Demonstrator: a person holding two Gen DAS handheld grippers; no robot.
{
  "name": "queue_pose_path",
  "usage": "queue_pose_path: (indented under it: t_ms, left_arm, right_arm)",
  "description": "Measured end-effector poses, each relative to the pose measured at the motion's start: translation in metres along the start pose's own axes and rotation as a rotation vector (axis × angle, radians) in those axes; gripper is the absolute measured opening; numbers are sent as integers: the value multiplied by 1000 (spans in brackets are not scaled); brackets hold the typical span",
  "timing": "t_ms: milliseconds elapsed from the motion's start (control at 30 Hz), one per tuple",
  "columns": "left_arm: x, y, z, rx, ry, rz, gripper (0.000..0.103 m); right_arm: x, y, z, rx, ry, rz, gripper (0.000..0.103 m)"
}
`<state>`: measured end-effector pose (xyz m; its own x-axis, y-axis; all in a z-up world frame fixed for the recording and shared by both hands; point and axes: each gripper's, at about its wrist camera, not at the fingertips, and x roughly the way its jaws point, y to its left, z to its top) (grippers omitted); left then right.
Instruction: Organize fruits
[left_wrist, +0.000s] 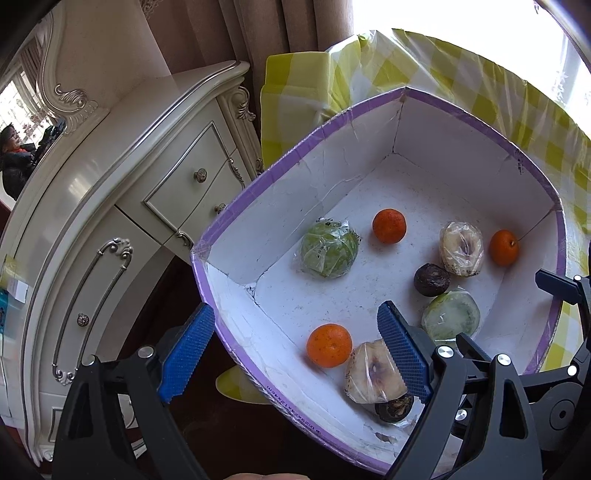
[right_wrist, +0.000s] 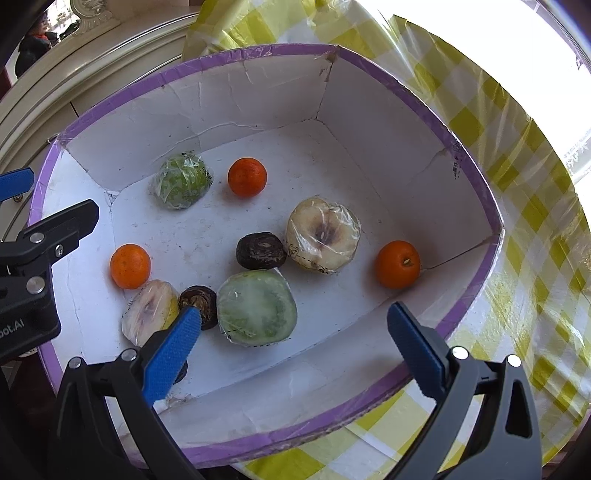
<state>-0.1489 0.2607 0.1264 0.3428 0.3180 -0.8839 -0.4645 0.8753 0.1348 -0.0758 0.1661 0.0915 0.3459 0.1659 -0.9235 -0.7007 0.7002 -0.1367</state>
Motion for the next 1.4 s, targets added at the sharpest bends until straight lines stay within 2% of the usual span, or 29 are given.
queue_pose_path:
  t_ms: [1100,1300,1400]
  left_arm:
    - [5,0,-1,-9,5,14,87]
    - [5,1,-2,-36,-7,23,87]
    - [2,-2,-2,-22,-24,83,87]
  right_arm:
    - [0,-1,-2,10,-14,8,101]
    - [-1,0,-1,7,-19,7,101]
    - [-1,0,-1,6,-24,8,101]
